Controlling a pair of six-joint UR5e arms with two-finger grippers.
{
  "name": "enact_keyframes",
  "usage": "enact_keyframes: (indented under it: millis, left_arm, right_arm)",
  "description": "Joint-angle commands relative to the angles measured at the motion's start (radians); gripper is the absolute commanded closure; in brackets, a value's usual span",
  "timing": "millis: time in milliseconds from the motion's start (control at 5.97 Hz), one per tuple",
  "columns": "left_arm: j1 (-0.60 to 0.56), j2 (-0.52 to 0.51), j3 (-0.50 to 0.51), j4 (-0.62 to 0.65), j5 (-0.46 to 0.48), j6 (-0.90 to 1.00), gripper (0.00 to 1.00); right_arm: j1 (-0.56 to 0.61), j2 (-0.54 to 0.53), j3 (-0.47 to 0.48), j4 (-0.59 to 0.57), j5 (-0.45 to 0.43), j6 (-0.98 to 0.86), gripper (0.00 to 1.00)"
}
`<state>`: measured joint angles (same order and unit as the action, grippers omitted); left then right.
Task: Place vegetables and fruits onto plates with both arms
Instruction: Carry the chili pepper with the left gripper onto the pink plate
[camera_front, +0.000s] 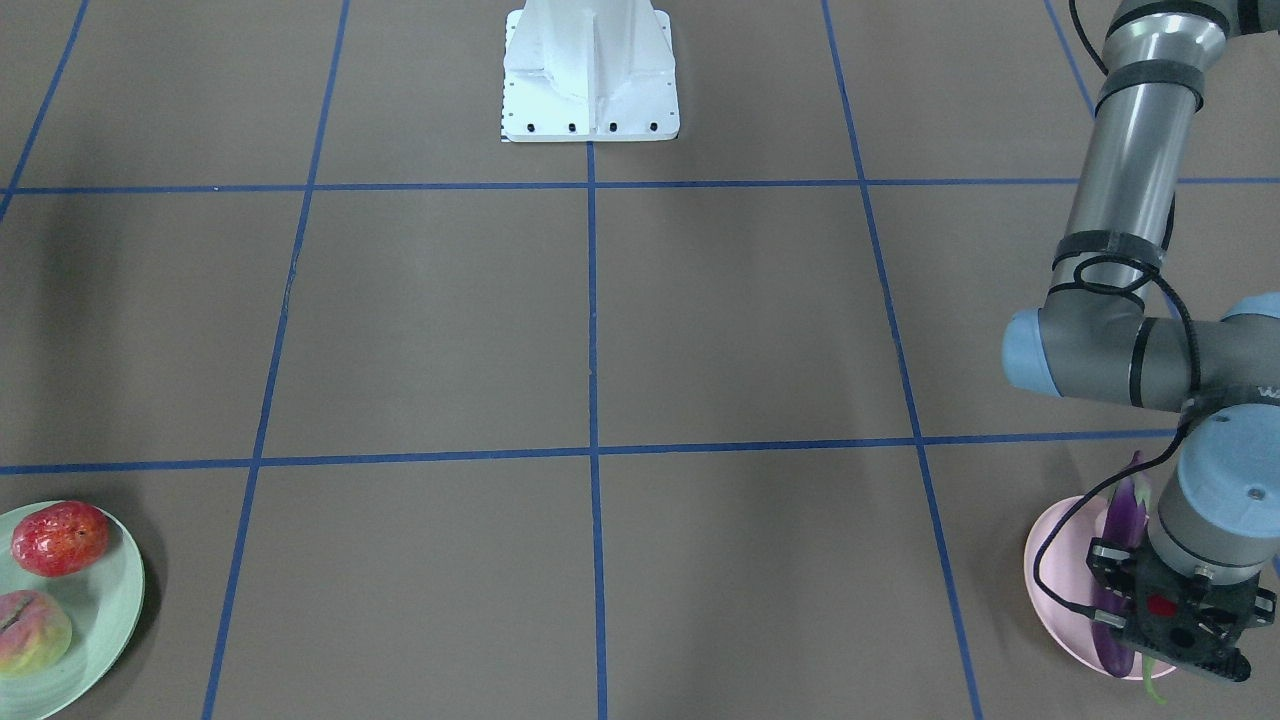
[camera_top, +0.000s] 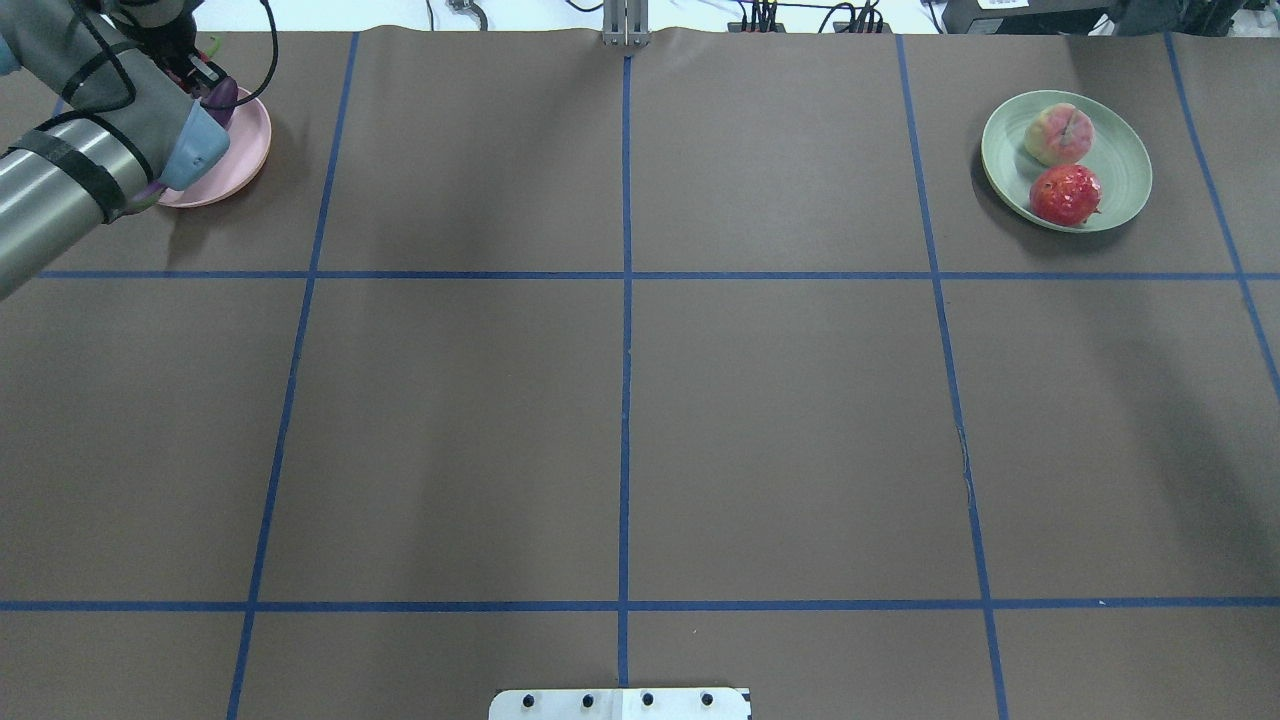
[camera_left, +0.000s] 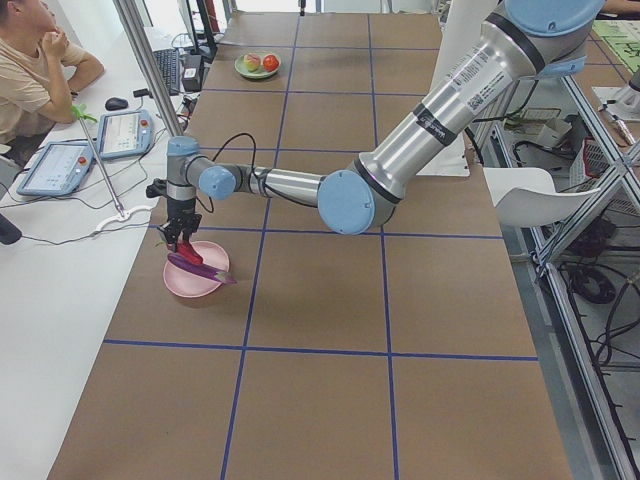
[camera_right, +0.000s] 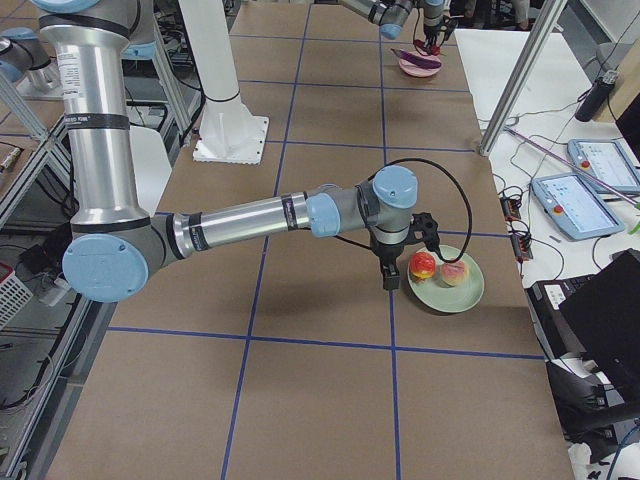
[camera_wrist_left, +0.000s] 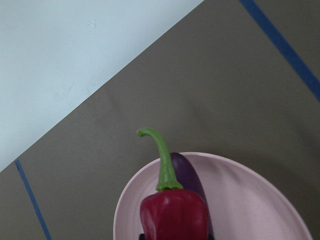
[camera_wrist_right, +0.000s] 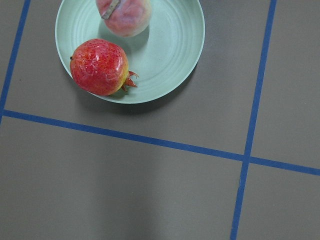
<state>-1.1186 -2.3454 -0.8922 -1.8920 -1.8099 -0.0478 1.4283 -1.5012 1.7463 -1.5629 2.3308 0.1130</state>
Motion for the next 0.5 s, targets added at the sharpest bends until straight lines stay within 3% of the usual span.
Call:
enact_keyframes:
  millis: [0,335]
  left_arm:
    - [0.005,0.012,-0.028,-0.016,0.006,-0.013,0.01]
    - [0.005,0.017,-0.045,-0.018,-0.002,-0.012,0.01]
  right_arm:
    - [-0.005,0.007,0.001,0.001,-0.001,0.013,0.00]
    - [-0.005,0.009,0.001,0.001,-0.001,0.013,0.00]
